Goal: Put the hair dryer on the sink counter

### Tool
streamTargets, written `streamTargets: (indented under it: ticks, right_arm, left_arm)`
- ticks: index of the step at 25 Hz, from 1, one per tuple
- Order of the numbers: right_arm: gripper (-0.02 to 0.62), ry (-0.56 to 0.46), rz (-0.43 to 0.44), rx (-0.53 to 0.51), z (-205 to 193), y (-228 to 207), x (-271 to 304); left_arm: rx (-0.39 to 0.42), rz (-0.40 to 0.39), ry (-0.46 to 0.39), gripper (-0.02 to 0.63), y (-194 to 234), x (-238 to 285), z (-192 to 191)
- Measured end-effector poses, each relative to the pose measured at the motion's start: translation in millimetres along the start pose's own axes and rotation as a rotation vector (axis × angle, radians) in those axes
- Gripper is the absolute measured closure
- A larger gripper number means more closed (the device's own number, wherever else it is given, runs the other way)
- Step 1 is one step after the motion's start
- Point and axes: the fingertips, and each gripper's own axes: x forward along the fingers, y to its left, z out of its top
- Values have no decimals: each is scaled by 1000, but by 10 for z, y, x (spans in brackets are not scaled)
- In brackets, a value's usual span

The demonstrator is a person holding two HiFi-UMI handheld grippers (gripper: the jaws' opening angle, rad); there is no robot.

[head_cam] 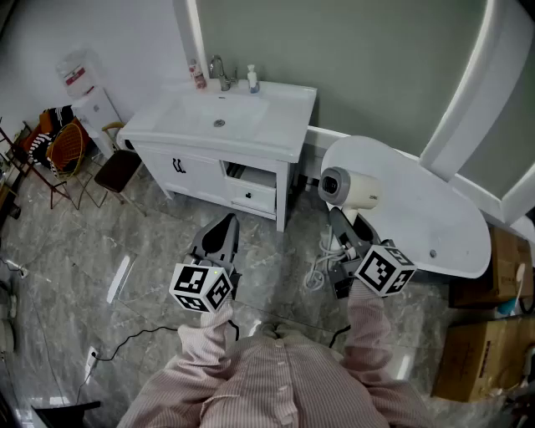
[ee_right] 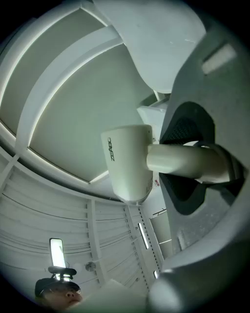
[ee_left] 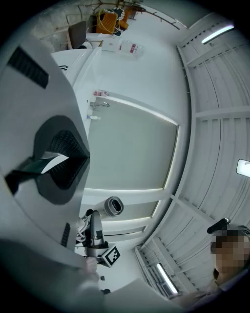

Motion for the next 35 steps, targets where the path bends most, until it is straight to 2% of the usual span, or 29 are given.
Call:
streamTargets:
  ticks: [19, 27, 35]
  right_arm:
    - [430, 16, 13, -7, 87, -350, 114]
    - [430, 28, 16, -5, 108, -478, 403]
    - [430, 33, -6, 7, 167, -745, 935]
  left_arm:
    - [-1, 7, 11, 608, -146, 342, -126]
    - [-12, 40, 13, 609, 95, 556, -142]
    - [-27, 24, 32, 609, 457, 1082, -207]
